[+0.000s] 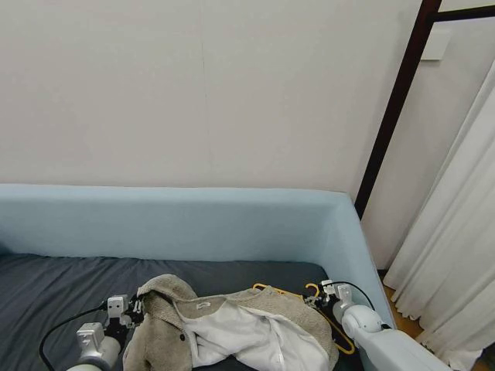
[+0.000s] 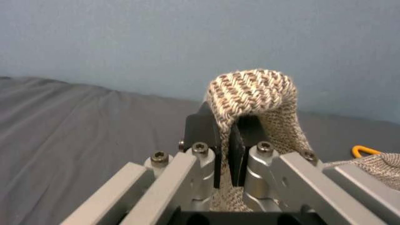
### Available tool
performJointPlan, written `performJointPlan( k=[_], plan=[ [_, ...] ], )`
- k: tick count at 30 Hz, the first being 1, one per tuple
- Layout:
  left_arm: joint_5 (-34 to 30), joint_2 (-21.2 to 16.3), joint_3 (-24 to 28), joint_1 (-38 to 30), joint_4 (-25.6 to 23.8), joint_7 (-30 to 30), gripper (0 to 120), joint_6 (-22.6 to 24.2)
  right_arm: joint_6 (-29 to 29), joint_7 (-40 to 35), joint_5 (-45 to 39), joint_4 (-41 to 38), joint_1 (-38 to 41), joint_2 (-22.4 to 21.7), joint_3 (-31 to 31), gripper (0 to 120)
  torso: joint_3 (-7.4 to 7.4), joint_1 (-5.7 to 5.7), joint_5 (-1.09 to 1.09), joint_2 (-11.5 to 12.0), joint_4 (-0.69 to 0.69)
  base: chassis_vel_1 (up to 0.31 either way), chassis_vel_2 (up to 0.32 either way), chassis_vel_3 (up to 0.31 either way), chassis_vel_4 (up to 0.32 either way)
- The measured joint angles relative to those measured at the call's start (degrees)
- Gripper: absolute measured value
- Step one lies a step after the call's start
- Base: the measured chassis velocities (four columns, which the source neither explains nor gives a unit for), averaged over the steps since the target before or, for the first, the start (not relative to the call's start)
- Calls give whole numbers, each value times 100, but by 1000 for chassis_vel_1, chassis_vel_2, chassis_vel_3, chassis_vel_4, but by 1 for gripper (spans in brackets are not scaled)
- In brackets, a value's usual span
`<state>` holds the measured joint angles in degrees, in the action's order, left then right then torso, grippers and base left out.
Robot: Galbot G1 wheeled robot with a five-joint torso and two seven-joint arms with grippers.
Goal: Pick up the clothes from the sofa and hang them on the clothes hanger.
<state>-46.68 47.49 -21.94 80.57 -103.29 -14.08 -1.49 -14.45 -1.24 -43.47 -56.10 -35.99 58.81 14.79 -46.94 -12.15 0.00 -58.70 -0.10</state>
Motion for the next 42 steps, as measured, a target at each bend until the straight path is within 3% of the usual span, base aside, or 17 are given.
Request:
performJointPlan(
  k=[10,16,25,31,36,42],
  plan=[
    [11,8,51,-29,23,15,3,-14,-172,316,-7,336,-102,33,-155,98,0,0,0,0,1,0,0,0,0],
    [12,8,55,-36,23,15,3,-14,-254,501,10,349,-192,24,-209,80,1,0,-1,-1,3,0,0,0,0],
    [52,47,30,35,-9,15,3,-14,-172,539,99,291,-281,-5,-223,43,1,1,-1,-1,2,0,0,0,0],
    [62,51,27,45,-12,15,3,-15,-133,521,103,287,-279,-26,-226,31,1,1,0,-1,1,0,0,0,0],
    [62,51,34,27,-3,15,3,-15,-65,465,104,260,-306,-61,-250,5,0,1,1,-1,1,0,0,0,0],
    [68,51,45,23,-1,16,3,-16,58,355,128,135,-359,-91,-300,5,-1,0,1,0,0,0,0,0,0]
  ],
)
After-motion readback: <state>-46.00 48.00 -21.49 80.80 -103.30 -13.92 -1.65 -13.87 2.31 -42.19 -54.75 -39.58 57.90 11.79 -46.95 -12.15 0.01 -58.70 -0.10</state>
